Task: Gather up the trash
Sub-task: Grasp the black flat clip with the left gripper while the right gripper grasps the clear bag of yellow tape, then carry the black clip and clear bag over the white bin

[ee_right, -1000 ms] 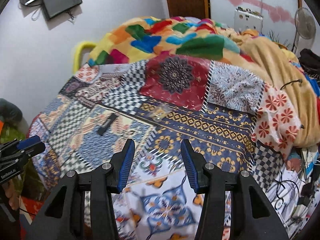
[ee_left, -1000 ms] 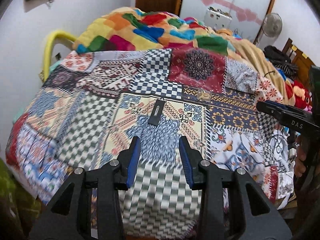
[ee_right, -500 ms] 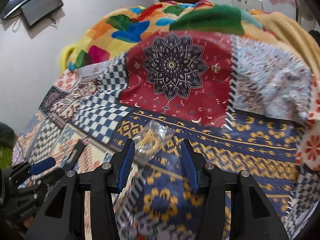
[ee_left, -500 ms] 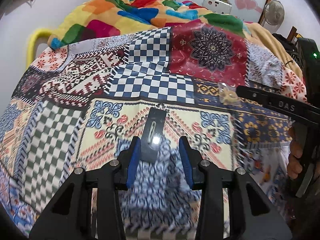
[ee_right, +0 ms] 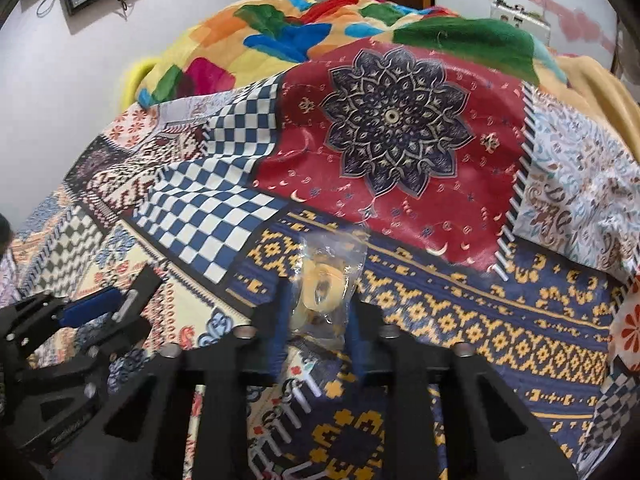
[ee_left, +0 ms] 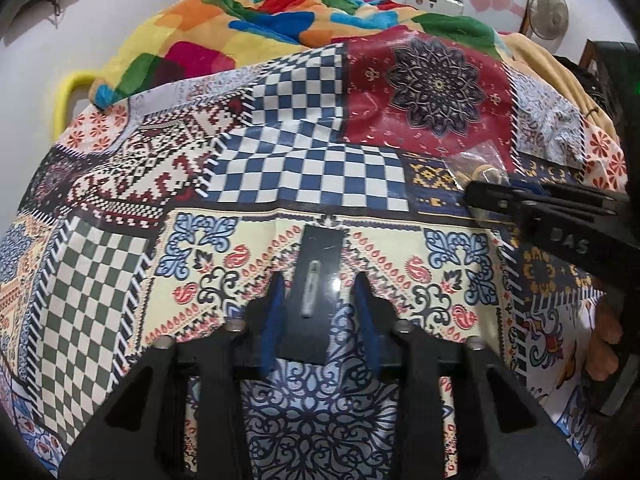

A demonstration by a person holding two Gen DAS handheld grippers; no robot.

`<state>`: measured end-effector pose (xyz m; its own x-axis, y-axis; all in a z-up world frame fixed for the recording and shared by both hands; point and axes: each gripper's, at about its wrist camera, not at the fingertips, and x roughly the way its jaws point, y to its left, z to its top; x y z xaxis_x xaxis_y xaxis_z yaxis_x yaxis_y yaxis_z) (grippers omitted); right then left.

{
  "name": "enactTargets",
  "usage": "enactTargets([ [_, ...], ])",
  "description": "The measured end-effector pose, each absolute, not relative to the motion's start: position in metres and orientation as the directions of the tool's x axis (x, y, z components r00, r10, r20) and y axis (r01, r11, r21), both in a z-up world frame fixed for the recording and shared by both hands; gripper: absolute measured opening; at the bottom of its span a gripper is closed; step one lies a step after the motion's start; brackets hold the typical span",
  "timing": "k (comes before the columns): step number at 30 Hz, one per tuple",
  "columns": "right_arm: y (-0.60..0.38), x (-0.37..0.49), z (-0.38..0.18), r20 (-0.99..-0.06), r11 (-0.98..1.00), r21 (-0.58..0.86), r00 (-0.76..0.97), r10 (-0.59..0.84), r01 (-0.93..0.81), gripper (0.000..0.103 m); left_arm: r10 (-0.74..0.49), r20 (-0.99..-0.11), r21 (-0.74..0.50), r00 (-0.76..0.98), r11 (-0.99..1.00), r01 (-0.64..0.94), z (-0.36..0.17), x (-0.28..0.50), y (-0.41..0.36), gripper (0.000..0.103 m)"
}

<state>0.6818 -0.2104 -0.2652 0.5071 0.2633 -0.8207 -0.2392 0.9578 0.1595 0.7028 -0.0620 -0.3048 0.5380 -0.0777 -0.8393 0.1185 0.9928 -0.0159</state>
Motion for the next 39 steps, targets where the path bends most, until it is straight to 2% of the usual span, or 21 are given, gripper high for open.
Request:
enactTargets([
  [7,-0.208,0.652,-0.235,-0.794,0.950,0.143,0.541,0.278,-0.279,0.010,-0.091,-0.852,-0.059,0.515,0.995,0.078,-0.300,0.687,-0.055,0.024],
  [11,-0.206,0.633,-0.212,-0.785,0.945,0.138,0.549,0.287,-0.297,0.010,-0.097,-0.844,-0.074,0.527,0.995,0.065,-0.280,0.666,-0.052,0.024],
  [27,-0.179,0.526,-0.084,-0.692,0.915,0.111,0.631,0.351,-0.388,0.010,-0.049,-0.738,-0.099,0.673,0.994,-0.037,-0.119,0.537,-0.006,0.024],
  [39,-0.125,0.434,-0.039,-0.658,0.864,0.083,0.624,0.422,-0.496,0.010,0.025,-0.681,-0.078,0.732,0.991,-0.106,-0.057,0.414,0.040,0.024],
])
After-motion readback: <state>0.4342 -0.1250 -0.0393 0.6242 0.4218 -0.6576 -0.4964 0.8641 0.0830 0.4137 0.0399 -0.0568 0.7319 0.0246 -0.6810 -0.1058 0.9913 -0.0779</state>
